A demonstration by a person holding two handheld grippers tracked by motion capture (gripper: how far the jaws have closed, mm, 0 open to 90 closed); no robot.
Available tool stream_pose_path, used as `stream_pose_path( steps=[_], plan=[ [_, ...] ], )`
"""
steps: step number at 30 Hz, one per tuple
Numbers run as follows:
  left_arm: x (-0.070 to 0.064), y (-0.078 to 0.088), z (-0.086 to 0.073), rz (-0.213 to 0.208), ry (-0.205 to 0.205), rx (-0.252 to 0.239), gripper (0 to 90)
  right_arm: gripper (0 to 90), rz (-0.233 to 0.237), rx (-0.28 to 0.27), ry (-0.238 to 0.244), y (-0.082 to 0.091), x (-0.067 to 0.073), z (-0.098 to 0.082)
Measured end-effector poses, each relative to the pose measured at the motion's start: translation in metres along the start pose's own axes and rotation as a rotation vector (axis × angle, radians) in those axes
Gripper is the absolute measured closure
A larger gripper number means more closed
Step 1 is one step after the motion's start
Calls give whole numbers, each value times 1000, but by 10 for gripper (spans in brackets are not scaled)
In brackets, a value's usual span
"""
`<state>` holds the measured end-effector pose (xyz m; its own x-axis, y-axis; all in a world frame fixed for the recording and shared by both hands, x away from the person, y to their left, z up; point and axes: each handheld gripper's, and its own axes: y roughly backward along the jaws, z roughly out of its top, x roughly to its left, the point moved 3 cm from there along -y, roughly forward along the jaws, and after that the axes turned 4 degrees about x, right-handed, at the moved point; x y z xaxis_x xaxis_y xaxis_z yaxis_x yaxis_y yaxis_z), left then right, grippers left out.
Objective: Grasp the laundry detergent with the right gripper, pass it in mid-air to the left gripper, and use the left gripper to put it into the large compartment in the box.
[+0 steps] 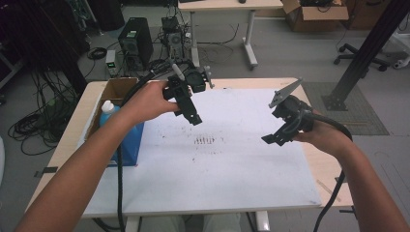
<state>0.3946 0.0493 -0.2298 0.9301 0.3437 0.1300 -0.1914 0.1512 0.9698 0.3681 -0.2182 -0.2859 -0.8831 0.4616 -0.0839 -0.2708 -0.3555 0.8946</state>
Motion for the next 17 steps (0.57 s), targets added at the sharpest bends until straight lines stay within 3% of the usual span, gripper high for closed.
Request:
stream_pose_path(
  steps=[17],
  plan=[
    [0,0,1,1,2,-7,77,50,-2,-6,-2,1,1,-1]
  ],
)
